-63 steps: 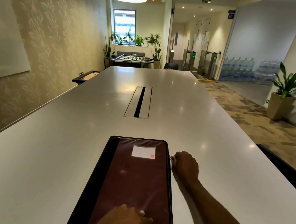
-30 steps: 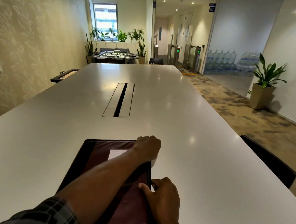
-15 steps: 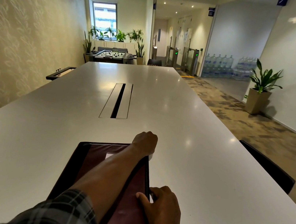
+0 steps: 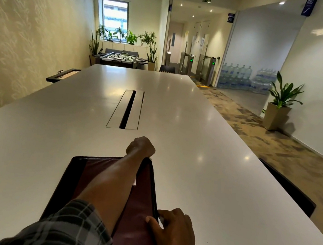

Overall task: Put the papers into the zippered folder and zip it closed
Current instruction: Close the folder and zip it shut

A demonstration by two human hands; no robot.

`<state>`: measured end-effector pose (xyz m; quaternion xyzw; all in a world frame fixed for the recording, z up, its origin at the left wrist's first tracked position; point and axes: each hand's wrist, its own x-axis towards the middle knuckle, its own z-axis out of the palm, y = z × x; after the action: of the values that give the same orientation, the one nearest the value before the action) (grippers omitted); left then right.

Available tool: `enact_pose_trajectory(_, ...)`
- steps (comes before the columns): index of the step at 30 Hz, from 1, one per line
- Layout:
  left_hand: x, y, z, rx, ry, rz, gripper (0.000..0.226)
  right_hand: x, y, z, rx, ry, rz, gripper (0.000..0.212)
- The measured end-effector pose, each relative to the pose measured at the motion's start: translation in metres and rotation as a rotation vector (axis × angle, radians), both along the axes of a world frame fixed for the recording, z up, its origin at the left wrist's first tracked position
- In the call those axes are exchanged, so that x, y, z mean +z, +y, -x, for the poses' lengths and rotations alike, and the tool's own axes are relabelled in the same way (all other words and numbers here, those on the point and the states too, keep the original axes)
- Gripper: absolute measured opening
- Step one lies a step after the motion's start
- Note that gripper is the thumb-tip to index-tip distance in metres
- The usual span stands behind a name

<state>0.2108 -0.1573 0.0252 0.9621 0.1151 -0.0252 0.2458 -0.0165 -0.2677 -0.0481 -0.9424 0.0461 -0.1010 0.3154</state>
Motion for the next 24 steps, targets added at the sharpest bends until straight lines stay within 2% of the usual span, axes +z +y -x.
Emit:
enact_pose_trajectory(8, 0.003, 0.044, -0.012, 0.065, 0.153, -0.011, 0.041, -0.003, -0.002, -0.002, -0.021, -0.001, 0.025, 0.049)
enact_pose_trajectory(16, -0.001, 0.109, -0.003, 0.200, 0.011, -0.023, 0.018, 0.001, -0.002, 0.000, -0.024, -0.004, 0.037, 0.046)
enact_pose_trajectory(24, -0.010, 0.177, 0.014, 0.278, -0.087, -0.100, 0.019, 0.002, -0.002, -0.001, -0.020, -0.007, 0.049, 0.041)
